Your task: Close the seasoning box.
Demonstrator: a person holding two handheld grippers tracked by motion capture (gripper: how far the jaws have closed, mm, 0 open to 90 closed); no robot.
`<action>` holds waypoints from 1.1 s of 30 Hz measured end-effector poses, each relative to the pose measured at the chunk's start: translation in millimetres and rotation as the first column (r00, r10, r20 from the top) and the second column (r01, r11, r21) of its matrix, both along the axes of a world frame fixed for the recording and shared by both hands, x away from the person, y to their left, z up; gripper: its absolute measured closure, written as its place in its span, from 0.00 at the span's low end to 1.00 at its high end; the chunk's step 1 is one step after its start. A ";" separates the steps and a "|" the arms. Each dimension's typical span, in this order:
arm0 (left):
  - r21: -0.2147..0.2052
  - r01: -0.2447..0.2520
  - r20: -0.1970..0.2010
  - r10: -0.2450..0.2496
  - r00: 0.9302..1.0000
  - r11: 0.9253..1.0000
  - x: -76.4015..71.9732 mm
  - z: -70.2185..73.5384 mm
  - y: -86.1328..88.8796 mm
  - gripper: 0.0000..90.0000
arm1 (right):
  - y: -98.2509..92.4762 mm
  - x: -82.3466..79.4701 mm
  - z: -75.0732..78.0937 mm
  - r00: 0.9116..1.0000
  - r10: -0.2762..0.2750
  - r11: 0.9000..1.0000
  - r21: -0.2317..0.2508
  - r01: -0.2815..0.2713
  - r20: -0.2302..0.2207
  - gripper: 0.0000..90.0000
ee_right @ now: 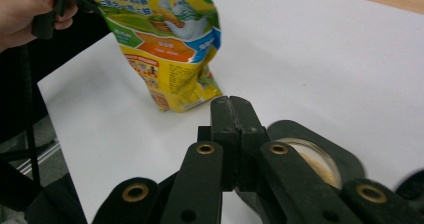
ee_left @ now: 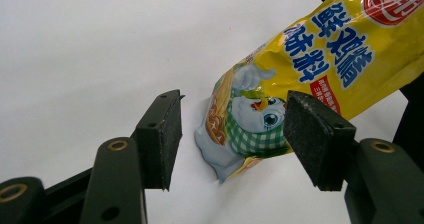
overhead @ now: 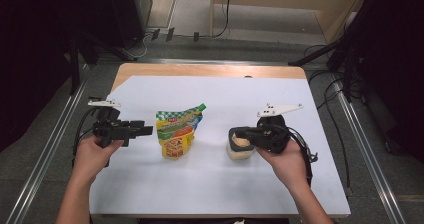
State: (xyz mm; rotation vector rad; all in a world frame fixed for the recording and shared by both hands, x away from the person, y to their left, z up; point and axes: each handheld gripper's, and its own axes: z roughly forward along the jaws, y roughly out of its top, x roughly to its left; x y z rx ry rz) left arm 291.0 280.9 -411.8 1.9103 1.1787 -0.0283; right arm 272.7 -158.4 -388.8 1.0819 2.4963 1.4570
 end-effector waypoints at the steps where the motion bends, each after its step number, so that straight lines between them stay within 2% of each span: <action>1: -0.003 0.002 0.001 -0.002 1.000 1.000 0.2 -0.1 -0.5 0.46 | -3.0 0.6 1.3 1.000 -0.006 1.000 -0.003 0.006 -0.002 1.00; 11: -0.014 0.004 0.007 -0.004 1.000 1.000 0.7 -0.4 -1.6 0.46 | -35.3 8.2 10.8 0.998 -0.064 0.998 0.014 0.064 -0.012 1.00; 19: -0.012 0.010 0.007 -0.010 1.000 1.000 1.4 -1.9 -3.2 0.46 | -52.7 12.6 13.2 0.995 -0.101 0.995 0.000 0.101 -0.018 1.00; 28: -0.024 0.006 -0.003 -0.006 1.000 1.000 1.9 -2.5 -1.9 0.45 | -86.6 17.1 17.3 0.982 -0.189 0.981 0.032 0.190 -0.019 1.00; 33: -0.022 0.007 -0.002 -0.007 1.000 1.000 2.0 -3.1 -3.1 0.45 | -98.8 20.9 12.0 0.973 -0.230 0.973 0.027 0.231 -0.031 1.00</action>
